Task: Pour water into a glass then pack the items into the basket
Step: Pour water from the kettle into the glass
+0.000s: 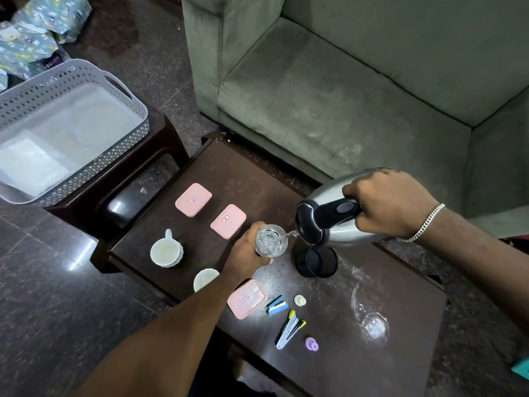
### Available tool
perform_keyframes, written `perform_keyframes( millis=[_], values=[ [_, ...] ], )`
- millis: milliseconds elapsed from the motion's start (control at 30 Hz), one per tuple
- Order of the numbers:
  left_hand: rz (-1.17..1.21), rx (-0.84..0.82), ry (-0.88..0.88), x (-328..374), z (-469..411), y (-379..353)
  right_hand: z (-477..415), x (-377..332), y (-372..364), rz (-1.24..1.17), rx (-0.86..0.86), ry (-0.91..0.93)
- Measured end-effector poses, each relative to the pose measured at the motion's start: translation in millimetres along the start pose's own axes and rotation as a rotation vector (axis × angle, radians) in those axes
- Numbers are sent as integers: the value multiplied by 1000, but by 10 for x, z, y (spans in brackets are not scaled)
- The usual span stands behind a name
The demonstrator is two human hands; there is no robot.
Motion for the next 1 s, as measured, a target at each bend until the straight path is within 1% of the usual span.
perform_keyframes(
  millis=[200, 333, 567, 767, 867, 1000],
  values=[
    [-3, 6, 5, 0, -9, -14, -4, 20, -48, -19, 0, -6],
    [-8, 2, 7, -17, -11, -17, -28, 49, -76, -77, -17, -19],
    [-19, -2, 7, -27, -17, -26, -57, 170, -94, -252, -25, -48],
    [-10, -7, 10, -29, -32, -30, -72, 421, -159, -409, -3, -38],
    [-26, -17, 10, -46, -35, -34, -75, 540, -209, -505, -5, -17],
    [-36, -14, 20, -49, -41, -40, -40, 689, -212, -647, -23, -40]
  ],
)
Point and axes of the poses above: each hand's wrist, its own z-axis away from the middle knuckle, its own y-axis out of the back of the hand, x = y × z, the point moved 3 cm from there along -z, towards the middle knuckle, and after that the axes turned 11 degrees about -z, right-handed, at the moved point
